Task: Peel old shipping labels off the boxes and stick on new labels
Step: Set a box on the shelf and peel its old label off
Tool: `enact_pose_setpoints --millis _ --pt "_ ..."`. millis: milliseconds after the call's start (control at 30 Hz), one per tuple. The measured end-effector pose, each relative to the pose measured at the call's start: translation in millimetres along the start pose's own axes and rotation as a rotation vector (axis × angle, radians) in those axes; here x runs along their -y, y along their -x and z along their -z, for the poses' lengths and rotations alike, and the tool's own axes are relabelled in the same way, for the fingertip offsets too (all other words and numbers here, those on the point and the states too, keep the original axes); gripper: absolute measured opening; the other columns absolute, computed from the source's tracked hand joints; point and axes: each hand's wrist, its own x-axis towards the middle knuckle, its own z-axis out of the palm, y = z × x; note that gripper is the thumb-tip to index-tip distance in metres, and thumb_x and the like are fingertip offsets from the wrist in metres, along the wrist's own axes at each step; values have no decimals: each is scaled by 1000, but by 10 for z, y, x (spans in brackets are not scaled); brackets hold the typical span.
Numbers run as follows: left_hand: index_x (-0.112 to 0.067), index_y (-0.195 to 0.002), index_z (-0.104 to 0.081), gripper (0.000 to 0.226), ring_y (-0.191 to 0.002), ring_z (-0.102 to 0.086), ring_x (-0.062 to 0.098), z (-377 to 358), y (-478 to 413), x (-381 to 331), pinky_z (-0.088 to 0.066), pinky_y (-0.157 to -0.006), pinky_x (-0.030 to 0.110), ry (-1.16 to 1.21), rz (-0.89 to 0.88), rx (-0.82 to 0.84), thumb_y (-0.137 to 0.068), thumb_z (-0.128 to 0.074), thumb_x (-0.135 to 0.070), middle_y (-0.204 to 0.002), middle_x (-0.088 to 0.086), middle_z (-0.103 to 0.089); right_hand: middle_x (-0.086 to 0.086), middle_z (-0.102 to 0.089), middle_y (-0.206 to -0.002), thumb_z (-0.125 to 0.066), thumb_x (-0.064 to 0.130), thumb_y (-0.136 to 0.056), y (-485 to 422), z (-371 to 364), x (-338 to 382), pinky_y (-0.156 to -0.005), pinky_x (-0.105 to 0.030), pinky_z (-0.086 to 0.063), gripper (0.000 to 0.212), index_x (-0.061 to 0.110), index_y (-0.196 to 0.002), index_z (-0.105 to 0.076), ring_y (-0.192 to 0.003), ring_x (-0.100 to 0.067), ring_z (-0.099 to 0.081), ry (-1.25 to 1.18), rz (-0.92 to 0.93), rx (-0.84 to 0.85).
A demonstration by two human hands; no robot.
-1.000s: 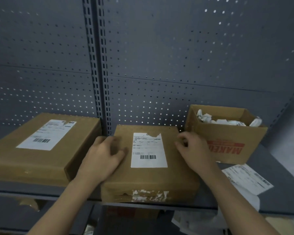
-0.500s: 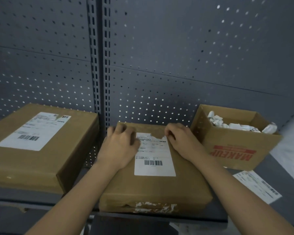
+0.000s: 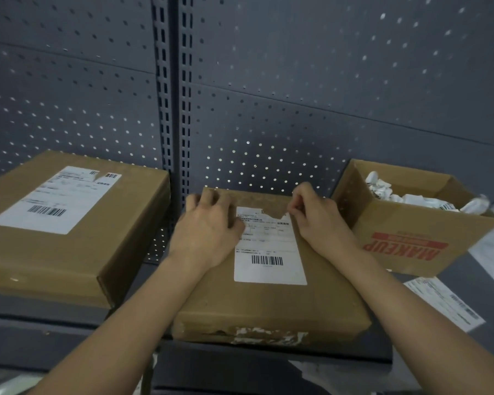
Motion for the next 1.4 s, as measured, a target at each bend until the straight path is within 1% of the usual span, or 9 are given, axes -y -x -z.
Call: enact_pose_setpoints --millis 200,367,600,700,867,1000,1133,1267,1400 --pt "-23 -134 -48 43 -127 -30 30 -12 3 3 -43 -93 44 6 0 0 -94 -50 -41 -138 3 -42 -2 -61 -84 -52 7 -96 -5 28 35 -71 -41 -52 21 21 -90 -37 -79 -15 -59 7 7 20" --pt "-23 -132 -47 42 -129 -28 30 -24 -1 5 -43 -88 43 -4 11 -1 -94 -49 -42 -138 3 -41 -6 -53 -77 -47 1 -90 -16 46 100 -61 -46 -47 19 17 -86 -37 -70 -25 -52 145 68 79" --pt "-23 -126 -48 35 -125 -29 29 -20 -14 9 -42 -81 41 3 8 4 -95 -48 -39 -132 3 -41 -2 -56 -79 -45 13 -90 -18 84 200 -62 -34 -45 5 13 -87 -41 -76 -16 -55 73 29 98" --pt "-22 -126 -48 35 -125 -29 29 -29 -17 6 -42 -81 40 4 3 2 -95 -47 -39 -132 3 -41 6 -65 -87 -51 5 -97 -74 121 105 -67 -15 -43 24 22 -83 -41 -85 3 -59 -70 -112 50" --pt "-21 -126 -48 36 -127 -29 29 -37 -20 15 -44 -84 41 5 2 -4 -95 -48 -39 -133 4 -41 1 -67 -94 -61 13 -93 -204 223 31 -80 -31 -51 25 30 -83 -45 -91 -13 -62 -96 -132 148" --pt "-21 -125 -49 36 -127 -29 29 -39 -25 12 -43 -82 39 4 3 2 -95 -48 -39 -132 3 -41 5 -64 -90 -68 12 -89 -209 234 129 -67 -17 -46 29 31 -82 -46 -85 -8 -61 -16 -49 241" --pt "-21 -124 -50 35 -127 -30 30 -39 -22 14 -41 -80 38 0 -7 -5 -94 -48 -39 -132 4 -42 2 -60 -87 -59 5 -92 -206 218 157 -63 -20 -44 24 25 -84 -48 -83 -12 -58 59 -2 245" --pt "-20 -123 -49 35 -127 -29 30 -33 -21 12 -41 -81 38 -5 -6 -6 -94 -48 -40 -133 4 -41 -2 -57 -86 -46 2 -94 -206 179 167 -64 -35 -46 23 23 -85 -44 -80 -21 -55 95 -12 305" --pt "-22 -121 -49 33 -126 -30 30 -35 -23 17 -41 -80 38 4 -1 -4 -94 -48 -39 -132 3 -41 -5 -57 -85 -45 4 -97 -229 217 149 -66 -34 -43 28 28 -83 -41 -76 -17 -50 23 -56 367"
